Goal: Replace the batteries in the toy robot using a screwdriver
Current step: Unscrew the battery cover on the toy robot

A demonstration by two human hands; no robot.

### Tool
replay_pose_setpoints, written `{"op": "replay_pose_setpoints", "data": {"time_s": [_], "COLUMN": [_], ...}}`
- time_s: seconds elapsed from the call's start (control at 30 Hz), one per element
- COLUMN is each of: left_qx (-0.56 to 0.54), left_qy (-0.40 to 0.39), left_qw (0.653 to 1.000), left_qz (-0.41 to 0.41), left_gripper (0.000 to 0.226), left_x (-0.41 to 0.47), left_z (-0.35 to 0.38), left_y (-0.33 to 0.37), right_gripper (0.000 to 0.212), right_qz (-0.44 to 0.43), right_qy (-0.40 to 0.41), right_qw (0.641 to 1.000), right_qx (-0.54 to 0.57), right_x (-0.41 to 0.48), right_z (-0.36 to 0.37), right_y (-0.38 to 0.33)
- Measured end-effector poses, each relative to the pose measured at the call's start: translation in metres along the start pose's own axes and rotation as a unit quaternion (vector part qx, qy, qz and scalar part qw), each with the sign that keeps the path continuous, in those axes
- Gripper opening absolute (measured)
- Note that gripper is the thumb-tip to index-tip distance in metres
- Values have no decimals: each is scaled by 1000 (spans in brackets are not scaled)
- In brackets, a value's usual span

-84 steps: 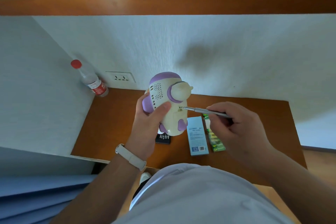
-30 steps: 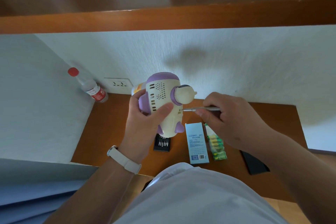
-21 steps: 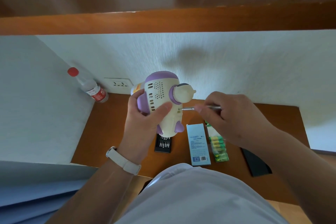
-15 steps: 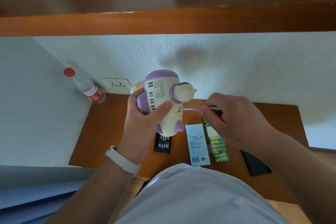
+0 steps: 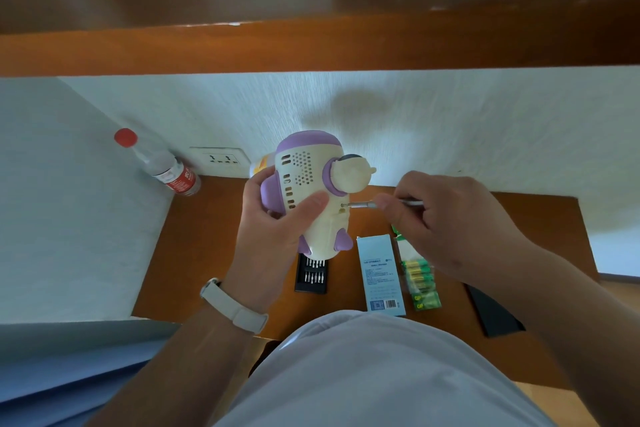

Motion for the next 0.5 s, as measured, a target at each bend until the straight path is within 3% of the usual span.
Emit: {"op": "replay_pose_setpoints", "data": {"time_s": [0.23,0.5], "left_qx": [19,23], "left_qy": [7,5], "left_qw": [1000,1000], "left_qz": [-1,0], "left_gripper": [68,71], "left_x": [2,8], "left_z": [-3,-2], "left_y": [-4,-4], "right_gripper": [15,42], "right_qz": [-13,12], "right_qy": [-5,-21], "right_qw": [998,999], "right_qx": [60,-22], "right_x": [1,4], "right_z": [2,6], "right_y": [-12,3]}}
Point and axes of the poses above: each hand's wrist, its own x-axis towards the middle knuckle, its own z-axis out of the palm, y = z × x, the point moved 9 cm from there along x, towards the middle knuckle, and after that the axes turned 3 degrees about -z, right-handed, at the moved point
